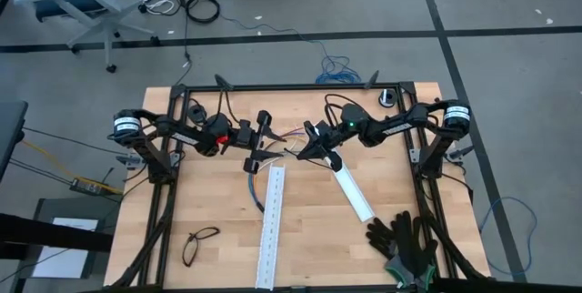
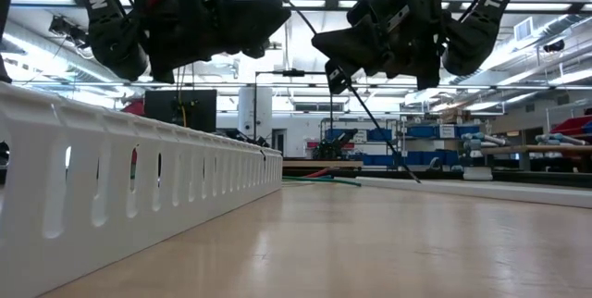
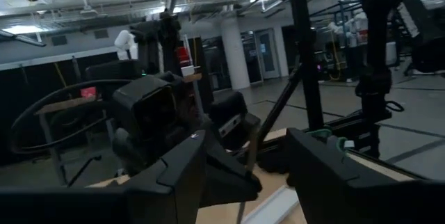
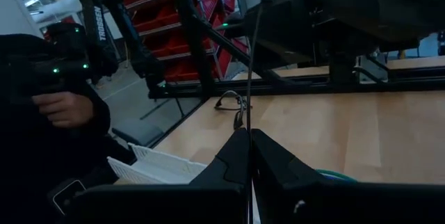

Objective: Ziptie cables
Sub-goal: Wrap the black zip tie around the object

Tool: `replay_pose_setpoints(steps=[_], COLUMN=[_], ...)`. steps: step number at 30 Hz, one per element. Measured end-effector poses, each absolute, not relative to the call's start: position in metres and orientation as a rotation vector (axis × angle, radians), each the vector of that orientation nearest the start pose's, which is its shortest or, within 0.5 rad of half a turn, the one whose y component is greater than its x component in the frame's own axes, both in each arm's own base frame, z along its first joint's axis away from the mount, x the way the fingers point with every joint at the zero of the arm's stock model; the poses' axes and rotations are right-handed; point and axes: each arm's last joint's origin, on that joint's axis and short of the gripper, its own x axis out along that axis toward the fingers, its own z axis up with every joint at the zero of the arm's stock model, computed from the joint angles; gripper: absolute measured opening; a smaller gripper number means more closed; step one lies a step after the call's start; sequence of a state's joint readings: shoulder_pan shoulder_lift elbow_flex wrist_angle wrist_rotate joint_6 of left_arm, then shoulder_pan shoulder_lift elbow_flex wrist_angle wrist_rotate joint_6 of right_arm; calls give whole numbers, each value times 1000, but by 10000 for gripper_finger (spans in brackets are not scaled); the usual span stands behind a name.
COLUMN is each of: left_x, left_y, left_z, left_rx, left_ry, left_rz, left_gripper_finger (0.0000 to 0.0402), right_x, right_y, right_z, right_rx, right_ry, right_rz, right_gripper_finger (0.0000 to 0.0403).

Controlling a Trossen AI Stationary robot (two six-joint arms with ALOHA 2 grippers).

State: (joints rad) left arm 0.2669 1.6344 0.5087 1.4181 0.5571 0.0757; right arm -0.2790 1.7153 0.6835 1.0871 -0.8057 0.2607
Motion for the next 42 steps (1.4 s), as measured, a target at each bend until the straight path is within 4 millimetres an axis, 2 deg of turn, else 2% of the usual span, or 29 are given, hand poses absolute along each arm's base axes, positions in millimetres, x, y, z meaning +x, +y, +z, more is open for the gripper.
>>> replay_pose_setpoints(steps=[8,15,23,27,31,42], left_x=[279,279,282,293,303,303], left_y=[60,60,60,59,59,58], left_z=[198,199,202,205,199,201], left_rx=[194,172,171,170,152,153], left_ry=[-280,-280,-290,-298,-250,-271], left_rz=[-296,-301,-305,-325,-373,-431], left_gripper_finger=[133,107,105,105,105,105], right_x=[325,325,326,326,325,324], right_y=[-70,-71,-71,-71,-71,-71], right_z=[201,194,194,194,194,194], right_rx=[218,234,230,228,227,233], right_ry=[20,74,72,72,75,85], right_rz=[575,547,531,530,546,622], right_gripper_finger=[0,0,0,0,0,0])
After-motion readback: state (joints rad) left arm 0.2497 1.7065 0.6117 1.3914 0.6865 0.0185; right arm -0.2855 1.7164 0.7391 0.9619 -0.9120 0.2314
